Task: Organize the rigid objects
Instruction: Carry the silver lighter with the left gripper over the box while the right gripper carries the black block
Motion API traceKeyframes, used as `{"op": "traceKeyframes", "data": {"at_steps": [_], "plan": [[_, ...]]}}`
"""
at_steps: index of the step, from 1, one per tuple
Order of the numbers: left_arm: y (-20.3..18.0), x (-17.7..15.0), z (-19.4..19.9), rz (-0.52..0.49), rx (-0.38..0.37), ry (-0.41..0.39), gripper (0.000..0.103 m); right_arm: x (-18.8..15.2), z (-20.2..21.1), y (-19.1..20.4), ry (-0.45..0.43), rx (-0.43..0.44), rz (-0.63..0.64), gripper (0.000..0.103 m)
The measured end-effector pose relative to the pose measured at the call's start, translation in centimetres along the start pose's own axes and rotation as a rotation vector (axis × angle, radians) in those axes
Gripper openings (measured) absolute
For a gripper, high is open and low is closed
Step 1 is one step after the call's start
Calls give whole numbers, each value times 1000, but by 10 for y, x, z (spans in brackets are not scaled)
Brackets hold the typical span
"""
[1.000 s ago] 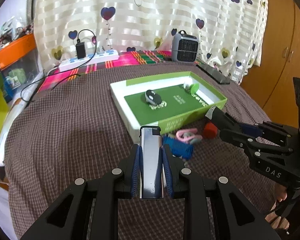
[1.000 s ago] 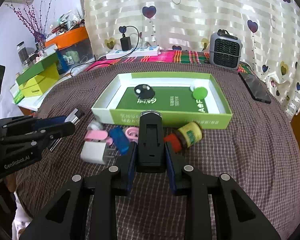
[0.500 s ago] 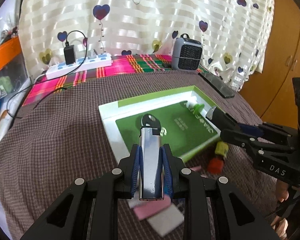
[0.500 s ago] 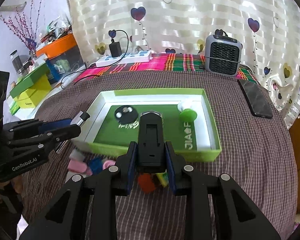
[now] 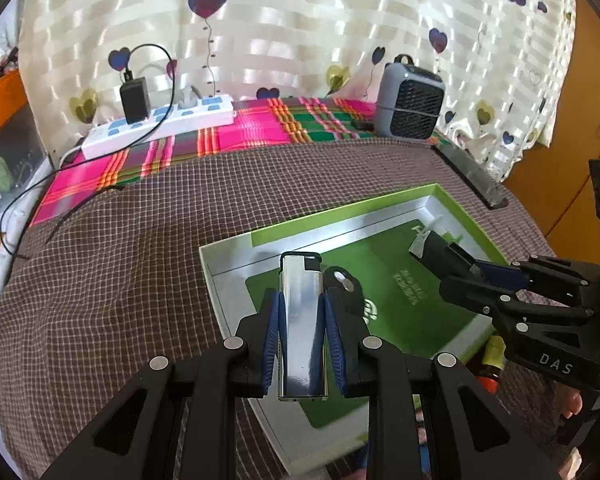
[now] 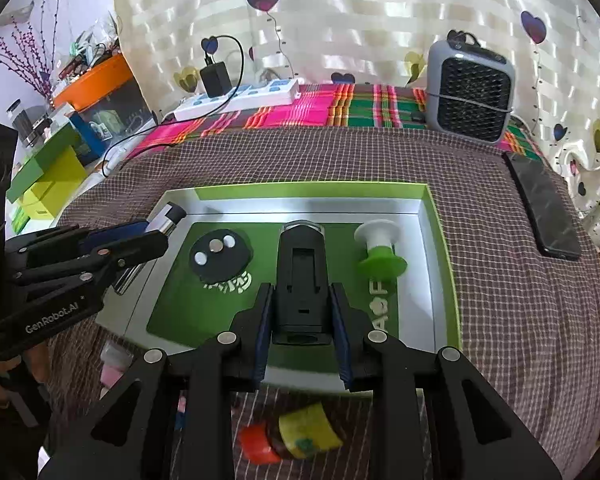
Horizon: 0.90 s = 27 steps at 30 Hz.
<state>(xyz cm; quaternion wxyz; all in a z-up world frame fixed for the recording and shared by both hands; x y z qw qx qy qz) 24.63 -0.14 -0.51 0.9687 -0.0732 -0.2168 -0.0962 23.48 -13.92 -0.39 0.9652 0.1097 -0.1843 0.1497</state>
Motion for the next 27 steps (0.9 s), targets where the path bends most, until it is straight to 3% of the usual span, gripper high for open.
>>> {"op": "traceKeyframes", "data": {"at_steps": [12,27], "plan": [[-2,5,-24,-19,21,43,22,13,-31,-7,68,-2,-3,28],[-4,4,-33,-31,19,66,22,17,-40,-10,79,-19,10,29]]}}
Point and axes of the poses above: each gripper's, at about its wrist camera, not at the fingertips, and z roughly against the way its jaws point, y to its left, x to its top, the point moved 7 cm from there along -z, roughly the way its jaws point, and after that the axes turned 14 degrees about y, right-handed, at the moved point
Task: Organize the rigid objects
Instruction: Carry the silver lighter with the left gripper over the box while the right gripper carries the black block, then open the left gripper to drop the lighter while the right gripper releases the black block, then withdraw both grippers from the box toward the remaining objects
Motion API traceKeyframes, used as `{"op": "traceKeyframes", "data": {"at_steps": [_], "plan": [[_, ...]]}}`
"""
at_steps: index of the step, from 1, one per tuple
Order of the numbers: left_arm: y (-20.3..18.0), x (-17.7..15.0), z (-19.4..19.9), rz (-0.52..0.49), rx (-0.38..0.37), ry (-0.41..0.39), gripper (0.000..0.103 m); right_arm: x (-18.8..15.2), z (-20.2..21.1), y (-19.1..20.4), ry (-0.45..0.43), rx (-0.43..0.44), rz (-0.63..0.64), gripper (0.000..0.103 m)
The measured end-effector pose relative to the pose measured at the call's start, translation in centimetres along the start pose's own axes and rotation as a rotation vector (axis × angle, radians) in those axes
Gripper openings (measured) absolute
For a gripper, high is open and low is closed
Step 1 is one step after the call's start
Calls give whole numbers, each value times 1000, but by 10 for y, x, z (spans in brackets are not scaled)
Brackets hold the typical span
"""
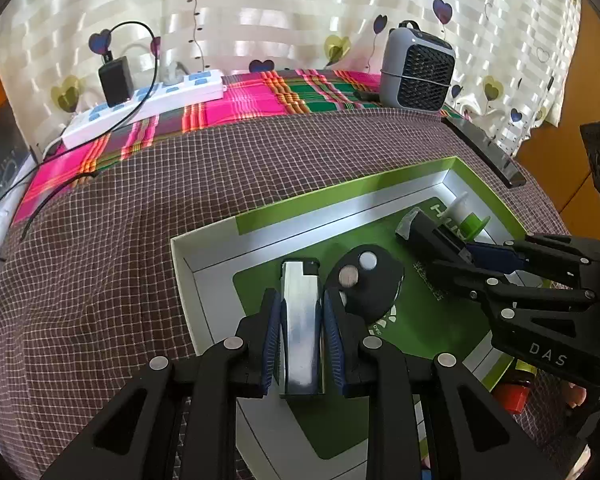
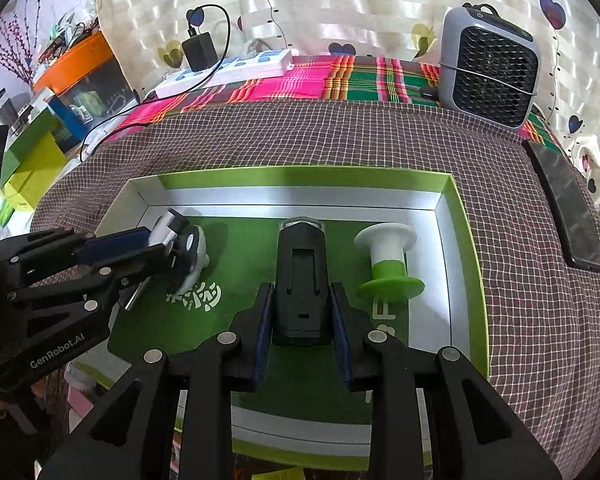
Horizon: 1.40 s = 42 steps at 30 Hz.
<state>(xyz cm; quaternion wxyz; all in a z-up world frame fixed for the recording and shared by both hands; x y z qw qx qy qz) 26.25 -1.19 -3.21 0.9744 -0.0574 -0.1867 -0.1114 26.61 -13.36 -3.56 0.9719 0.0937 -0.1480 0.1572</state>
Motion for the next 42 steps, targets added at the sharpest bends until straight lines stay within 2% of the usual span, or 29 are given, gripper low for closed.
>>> {"op": "traceKeyframes", "data": {"at_steps": [11,16,18,20,21,24,42], "plan": [[1,0,0,10,-13,-2,23,0,-1,0,-4,-1,0,29],[-2,-1,1,15,-26,-6,29,1,0,0,-5,1,-2,30],[-4,-2,2,11,-25,-7,31,0,0,-1,-5,3,-6,36],[-5,-3,4,12,-26,-11,33,-1,1,-1,-5,4,-8,47],[-5,-4,5,15,-28,-13,35,-1,1,-1,-5,3,-9,47],[-5,-6,9,23,-30,-21,39,-4,4,-1,-13,4,-16,48],[-23,-43,69,14,-34,-130,45,-31,53,11,-119,2,-45,48]]}}
Point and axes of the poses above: each gripper's, at about its wrist camera, not at the fingertips, and z roughly against the way its jaws point, y to its left, x to its top, the point moved 7 cm from there along -z, roughly the way its jaws point, and after that the axes turned 14 degrees about y, right-handed, at the moved point
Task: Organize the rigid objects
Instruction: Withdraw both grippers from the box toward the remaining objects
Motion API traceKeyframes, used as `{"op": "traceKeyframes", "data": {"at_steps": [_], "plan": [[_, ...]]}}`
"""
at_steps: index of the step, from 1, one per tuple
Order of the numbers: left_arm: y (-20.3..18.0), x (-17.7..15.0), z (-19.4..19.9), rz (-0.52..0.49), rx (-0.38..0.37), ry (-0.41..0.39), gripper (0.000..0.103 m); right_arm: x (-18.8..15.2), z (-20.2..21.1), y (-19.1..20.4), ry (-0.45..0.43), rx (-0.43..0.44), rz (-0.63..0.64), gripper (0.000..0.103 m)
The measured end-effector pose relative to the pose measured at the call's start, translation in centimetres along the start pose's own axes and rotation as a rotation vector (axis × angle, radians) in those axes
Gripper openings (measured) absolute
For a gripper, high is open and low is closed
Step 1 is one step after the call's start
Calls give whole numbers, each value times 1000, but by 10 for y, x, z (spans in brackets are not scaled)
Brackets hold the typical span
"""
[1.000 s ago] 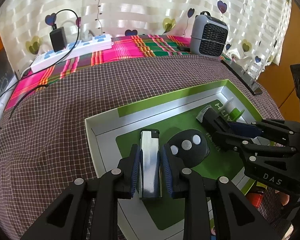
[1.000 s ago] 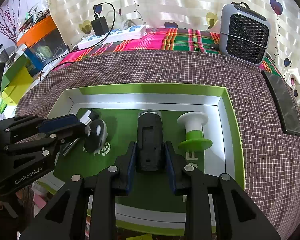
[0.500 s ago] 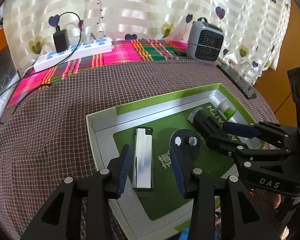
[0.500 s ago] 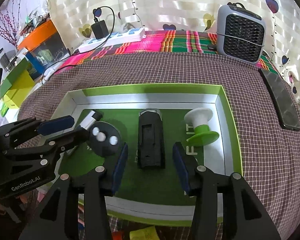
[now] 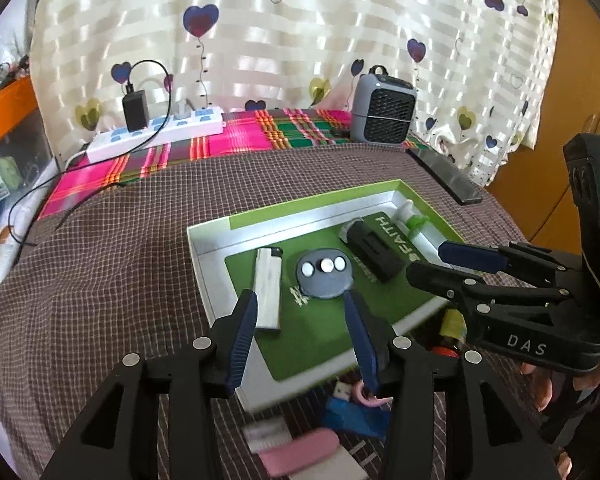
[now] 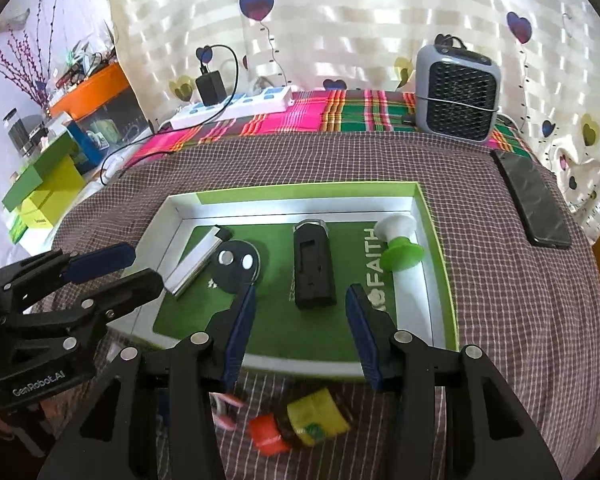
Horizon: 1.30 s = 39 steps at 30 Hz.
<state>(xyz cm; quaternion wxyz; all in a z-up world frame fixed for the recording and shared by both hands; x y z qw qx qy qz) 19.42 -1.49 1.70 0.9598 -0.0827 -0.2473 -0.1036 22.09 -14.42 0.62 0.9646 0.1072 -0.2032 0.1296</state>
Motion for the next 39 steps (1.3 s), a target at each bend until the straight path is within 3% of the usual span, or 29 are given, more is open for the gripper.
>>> {"op": "traceKeyframes", "data": {"at_steps": [16,21,25,29,39], "plan": [[18,-52,42,82,-9,-64,47,-44,42,-6,-79,-28,-63,48],[28,-73,46,116,-45,-62,47,-60,39,-16,-71,-44,-124,49],[36,-87,40,143,-86,-47,48,-73,32,-24,-60,-33,-181,57],[42,-101,32,160,-106,-25,48,-81,25,-26,-45,-38,-215,57],[41,-116,23,152,-183,-3,48,-75,11,-16,-33,-48,-273,58]]}}
Point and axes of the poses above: each gripper's, at about its wrist camera, not at the fingertips, and z roughly against the way its jaws point, y to its left, x to its top, the point moved 7 cm from there along -z, roughly the way its jaws point, and after that the axes turned 14 degrees about y, right-handed, at the moved point
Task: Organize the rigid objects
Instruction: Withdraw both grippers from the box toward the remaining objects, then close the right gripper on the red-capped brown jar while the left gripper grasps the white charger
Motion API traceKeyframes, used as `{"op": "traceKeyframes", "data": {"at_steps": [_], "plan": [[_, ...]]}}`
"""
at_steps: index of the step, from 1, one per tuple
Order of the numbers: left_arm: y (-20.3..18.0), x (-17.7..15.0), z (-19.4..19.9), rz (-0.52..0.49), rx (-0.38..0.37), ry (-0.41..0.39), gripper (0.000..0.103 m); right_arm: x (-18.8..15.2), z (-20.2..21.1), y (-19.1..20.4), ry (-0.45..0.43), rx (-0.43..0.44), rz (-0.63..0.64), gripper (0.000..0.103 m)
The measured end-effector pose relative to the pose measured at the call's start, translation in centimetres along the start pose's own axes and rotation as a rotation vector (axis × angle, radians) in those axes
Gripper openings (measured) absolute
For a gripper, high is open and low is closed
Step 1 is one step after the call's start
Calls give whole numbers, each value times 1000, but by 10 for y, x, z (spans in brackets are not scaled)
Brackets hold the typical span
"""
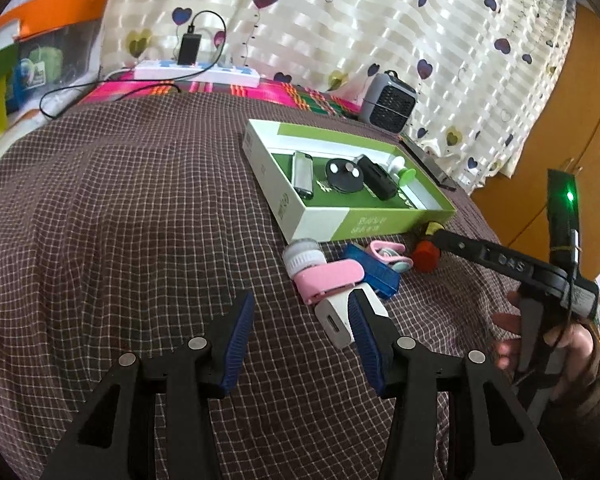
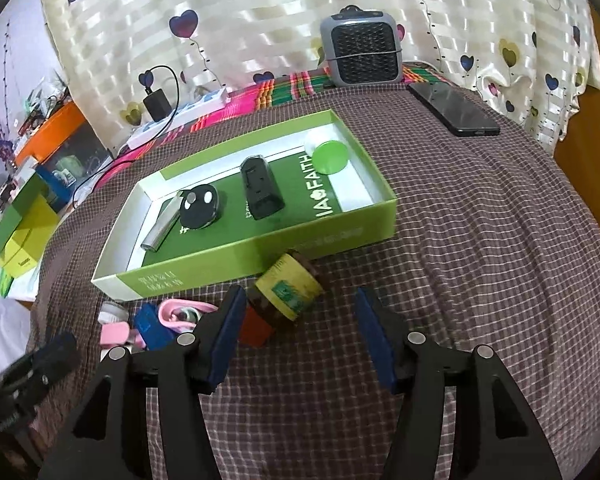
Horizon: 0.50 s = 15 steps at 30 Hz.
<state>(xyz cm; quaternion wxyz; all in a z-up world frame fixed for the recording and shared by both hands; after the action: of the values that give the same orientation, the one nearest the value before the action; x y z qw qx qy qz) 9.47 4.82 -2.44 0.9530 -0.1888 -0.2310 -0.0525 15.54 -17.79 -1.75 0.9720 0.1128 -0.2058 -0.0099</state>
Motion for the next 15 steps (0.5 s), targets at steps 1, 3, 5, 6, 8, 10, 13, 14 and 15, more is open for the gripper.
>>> {"op": "traceKeyframes", "data": {"at_steps": [1,3,5,6,8,10,13,14,15], "plan": [[-1,-1,0,-5,-6,3,49,1,-2,1,1,-3,-6,58],[-3,-4,-2,-16,-18,15,49,3,-6,4,5,-10,-24,58],[-5,-6,-5,-27,-26,25,50,4,-10,6,14,-26,-32,58],[-5,-7,-5,-30,-30,29,50,4,-12,8,17,-39,-31,58],[-7,-8,-8,-34,-44,35,50,5,-14,10,16,-59,-31,58],[-9,-9,-11,-35,-58,44,50,6,-16,9,20,-75,-34,58],[-13,-11,-15,-47,-67,59,50,7,-19,8,28,-124,-37,61],[-15,-12,-16,-52,-70,63,50,7,-20,7,29,-144,-35,61],[-16,-12,-17,-57,-74,66,50,6,-21,6,31,-151,-35,61]]}}
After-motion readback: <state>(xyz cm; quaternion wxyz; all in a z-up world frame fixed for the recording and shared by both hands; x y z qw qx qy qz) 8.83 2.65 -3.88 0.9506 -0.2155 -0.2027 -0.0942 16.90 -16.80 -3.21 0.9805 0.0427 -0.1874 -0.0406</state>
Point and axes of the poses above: each gripper's, at about its wrist camera, not at the fingertips, and z roughly against the way its jaws point, y to its left, x to its top, the point moved 7 cm from there along -z, roughly the way its jaws point, and after that the axes turned 14 degrees about y, right-handed, at the moved point
